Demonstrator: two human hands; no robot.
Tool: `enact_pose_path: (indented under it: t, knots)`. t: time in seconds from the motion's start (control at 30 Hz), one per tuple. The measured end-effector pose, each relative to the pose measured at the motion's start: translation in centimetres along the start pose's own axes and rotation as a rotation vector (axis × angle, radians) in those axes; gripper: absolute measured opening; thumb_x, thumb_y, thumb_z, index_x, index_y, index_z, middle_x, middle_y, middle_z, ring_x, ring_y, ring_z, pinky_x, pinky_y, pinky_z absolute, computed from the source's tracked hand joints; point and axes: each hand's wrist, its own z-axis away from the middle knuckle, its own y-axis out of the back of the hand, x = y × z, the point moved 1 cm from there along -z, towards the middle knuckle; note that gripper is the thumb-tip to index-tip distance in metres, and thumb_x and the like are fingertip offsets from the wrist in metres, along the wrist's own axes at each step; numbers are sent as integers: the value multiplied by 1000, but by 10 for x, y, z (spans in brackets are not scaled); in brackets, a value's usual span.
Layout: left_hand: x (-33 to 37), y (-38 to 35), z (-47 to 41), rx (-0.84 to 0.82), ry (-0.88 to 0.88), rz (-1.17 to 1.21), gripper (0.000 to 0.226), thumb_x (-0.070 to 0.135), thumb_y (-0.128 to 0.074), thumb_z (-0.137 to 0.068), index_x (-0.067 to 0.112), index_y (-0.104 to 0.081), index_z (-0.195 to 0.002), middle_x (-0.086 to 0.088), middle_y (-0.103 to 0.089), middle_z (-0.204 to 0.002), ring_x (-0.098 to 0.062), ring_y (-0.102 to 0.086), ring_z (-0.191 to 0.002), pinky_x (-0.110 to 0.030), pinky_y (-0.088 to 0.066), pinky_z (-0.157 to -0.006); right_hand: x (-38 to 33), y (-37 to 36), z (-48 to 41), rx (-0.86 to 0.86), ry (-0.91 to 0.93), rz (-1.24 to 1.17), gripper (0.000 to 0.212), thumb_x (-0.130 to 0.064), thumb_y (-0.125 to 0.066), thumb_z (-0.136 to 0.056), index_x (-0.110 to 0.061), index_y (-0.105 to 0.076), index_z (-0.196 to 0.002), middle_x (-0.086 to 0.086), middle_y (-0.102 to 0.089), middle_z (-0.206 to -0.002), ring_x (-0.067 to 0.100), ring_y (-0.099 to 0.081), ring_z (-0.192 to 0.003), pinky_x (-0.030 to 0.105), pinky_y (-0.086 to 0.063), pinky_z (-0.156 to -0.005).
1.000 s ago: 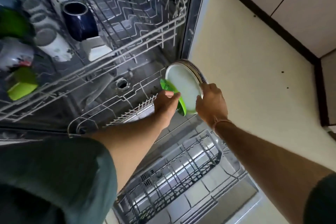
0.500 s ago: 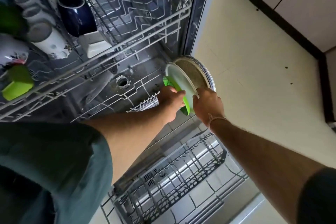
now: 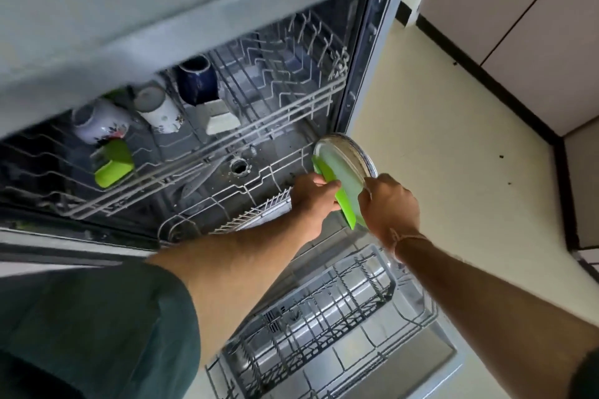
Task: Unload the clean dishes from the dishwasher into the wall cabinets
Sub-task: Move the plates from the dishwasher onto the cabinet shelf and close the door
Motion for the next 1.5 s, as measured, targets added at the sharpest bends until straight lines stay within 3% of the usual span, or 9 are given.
enact_pose_path:
  t: [0.27,0.43,0.6,0.7,0.83,1.0,1.1,1.23,1.5]
  knots:
    - [72,37,127,30,46,186,13,4,-65,-92,-5,-62,-101,-21,-70,-94,-23,-69,-73,-26,-60,-56,-24,123,59,-6,217,110,21,-29,-47,-93,-18,-64,-96,2,-61,-91,28,-64,-78,37,-52,-61]
    - [113,78,217,87,59,272,19,2,-68,-89,-4,-63,-106,-22,-71,-97,-27,-72,-78,-32,-62,-61,-55,208,108,97,406,147,24,-31,-44,-88,-17,-63,-81,1,-56,-73,25,-60,-62,37,-50,-44]
    - [153,128,309,123,21,364,21,0,-67,-89,-7,-62,-108,-25,-71,-94,-28,-73,-76,-30,-59,-54,-101,288,161,238,525,144,28,-35,-40,-83,-20,-64,-79,-1,-54,-68,23,-58,-56,33,-44,-37]
    - [178,168,369,114,-36,422,15,-1,-65,-91,-7,-64,-105,-25,-72,-96,-27,-72,-72,-33,-62,-59,-136,332,198,291,567,142,23,-32,-46,-82,-21,-66,-83,-3,-55,-70,22,-58,-58,31,-42,-39]
    - [210,226,441,138,-127,500,9,-3,-65,-90,-5,-64,-99,-19,-72,-84,-21,-71,-60,-32,-61,-56,-186,380,240,367,651,108,33,-36,-37,-87,-20,-65,-80,-3,-54,-71,21,-55,-58,31,-44,-40]
    - [250,305,527,170,-289,581,3,-4,-64,-90,-3,-65,-88,-18,-70,-79,-27,-70,-68,-35,-62,-61,-268,446,290,467,727,95,9,-25,-62,-87,-18,-63,-83,2,-56,-73,25,-57,-61,36,-47,-42]
    - [275,352,575,203,-397,638,4,-6,-62,-90,-4,-65,-90,-18,-69,-80,-27,-69,-71,-35,-62,-61,-319,483,315,539,784,72,9,-26,-61,-88,-19,-61,-82,3,-55,-74,28,-57,-64,35,-47,-44]
    - [301,424,637,272,-511,681,6,-3,-66,-89,-2,-67,-94,-19,-70,-88,-30,-71,-81,-42,-62,-76,-392,532,352,634,878,46,13,-29,-56,-90,-21,-65,-88,2,-57,-76,25,-57,-64,32,-46,-45]
    - [330,562,750,414,-695,785,2,-5,-65,-88,-4,-65,-90,-15,-67,-73,-24,-70,-65,-35,-62,-63,-533,600,408,781,1071,-20,10,-26,-60,-89,-18,-67,-90,2,-61,-79,25,-59,-67,31,-47,-47]
